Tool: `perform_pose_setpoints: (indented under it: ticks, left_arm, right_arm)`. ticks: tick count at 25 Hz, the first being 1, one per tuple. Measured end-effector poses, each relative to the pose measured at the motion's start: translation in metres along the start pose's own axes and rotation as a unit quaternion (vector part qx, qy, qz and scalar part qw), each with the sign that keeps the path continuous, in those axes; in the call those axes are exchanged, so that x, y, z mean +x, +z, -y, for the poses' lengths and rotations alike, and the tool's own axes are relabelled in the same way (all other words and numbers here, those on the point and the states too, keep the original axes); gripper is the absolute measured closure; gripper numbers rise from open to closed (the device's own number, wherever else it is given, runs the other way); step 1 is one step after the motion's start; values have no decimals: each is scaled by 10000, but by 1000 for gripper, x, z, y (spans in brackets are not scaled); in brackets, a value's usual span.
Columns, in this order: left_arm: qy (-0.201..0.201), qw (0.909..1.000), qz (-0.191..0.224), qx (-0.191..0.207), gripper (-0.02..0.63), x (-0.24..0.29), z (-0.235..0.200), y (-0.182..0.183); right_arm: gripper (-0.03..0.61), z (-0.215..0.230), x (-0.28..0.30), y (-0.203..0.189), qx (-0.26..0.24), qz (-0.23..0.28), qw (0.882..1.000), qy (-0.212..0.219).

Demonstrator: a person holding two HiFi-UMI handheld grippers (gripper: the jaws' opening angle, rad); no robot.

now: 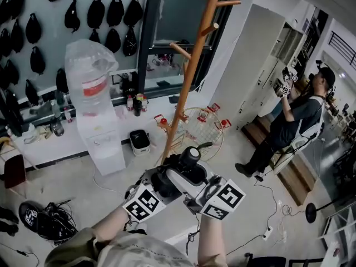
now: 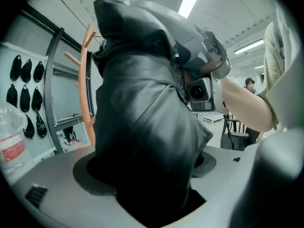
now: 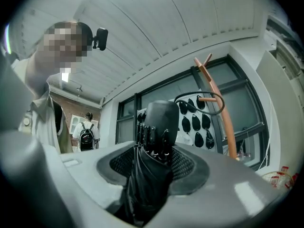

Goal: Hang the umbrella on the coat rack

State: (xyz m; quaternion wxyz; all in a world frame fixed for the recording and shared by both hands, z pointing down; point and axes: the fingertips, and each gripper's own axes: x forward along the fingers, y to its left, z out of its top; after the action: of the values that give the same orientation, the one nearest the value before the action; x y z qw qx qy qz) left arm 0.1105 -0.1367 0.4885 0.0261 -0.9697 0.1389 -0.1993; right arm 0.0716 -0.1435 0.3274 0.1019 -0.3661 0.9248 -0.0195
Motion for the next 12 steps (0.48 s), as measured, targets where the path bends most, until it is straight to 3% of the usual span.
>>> perform_pose_setpoints:
  ticks: [2,6,12]
  left_arm:
    - [159,9998,34,74,203,2,-24,3]
    - [371,9989,239,180,166,-1,-64,11]
    - [690,9959,561,-143,155,-10,-114,18]
  right_arm:
    - [391,15,11,8,-52,74,9999,-92]
    - [393,43,33,19,-84,181,9995,-241]
    - [393,81,55,42,73,535,9975,-462]
